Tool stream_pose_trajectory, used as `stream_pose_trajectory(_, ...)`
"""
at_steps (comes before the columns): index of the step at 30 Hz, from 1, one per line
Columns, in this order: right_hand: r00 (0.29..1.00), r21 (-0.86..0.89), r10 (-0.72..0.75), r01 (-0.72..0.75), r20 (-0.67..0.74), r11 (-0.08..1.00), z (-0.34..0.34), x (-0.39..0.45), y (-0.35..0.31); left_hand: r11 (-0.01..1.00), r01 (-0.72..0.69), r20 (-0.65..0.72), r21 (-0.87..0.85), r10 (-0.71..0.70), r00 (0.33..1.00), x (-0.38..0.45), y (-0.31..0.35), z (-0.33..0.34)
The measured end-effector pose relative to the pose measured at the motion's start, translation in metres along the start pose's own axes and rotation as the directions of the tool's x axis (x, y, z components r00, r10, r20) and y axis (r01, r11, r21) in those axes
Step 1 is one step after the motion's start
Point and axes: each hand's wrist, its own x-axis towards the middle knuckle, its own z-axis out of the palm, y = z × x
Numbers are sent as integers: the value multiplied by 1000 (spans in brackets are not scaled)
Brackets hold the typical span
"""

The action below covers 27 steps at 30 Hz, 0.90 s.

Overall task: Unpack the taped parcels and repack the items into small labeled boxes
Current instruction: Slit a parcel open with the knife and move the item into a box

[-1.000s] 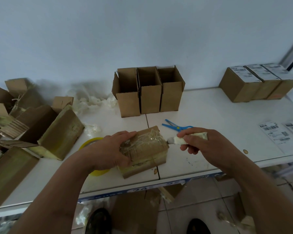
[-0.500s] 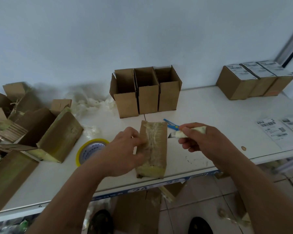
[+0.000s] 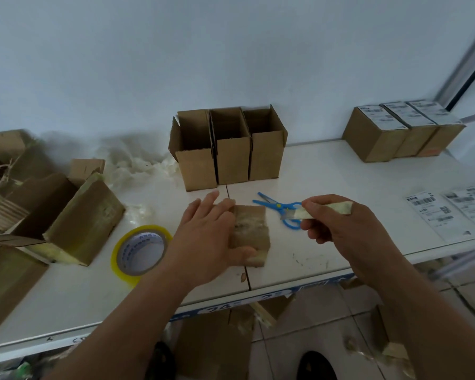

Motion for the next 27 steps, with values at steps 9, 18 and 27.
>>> stream_pose_trajectory(9, 998, 108, 9, -2, -58, 994, 16, 2, 12, 957, 96, -32, -273, -109, 994, 5, -13, 4)
stream_pose_trajectory(18, 1000, 103, 0, 0, -1, 995, 31, 8, 15, 933, 131, 5, -335, -137, 991, 4, -14, 1)
stream_pose_trajectory(27, 1000, 110, -16, 16, -1, 994, 32, 9, 14, 919, 140, 6, -368, -148, 989, 5, -17, 3)
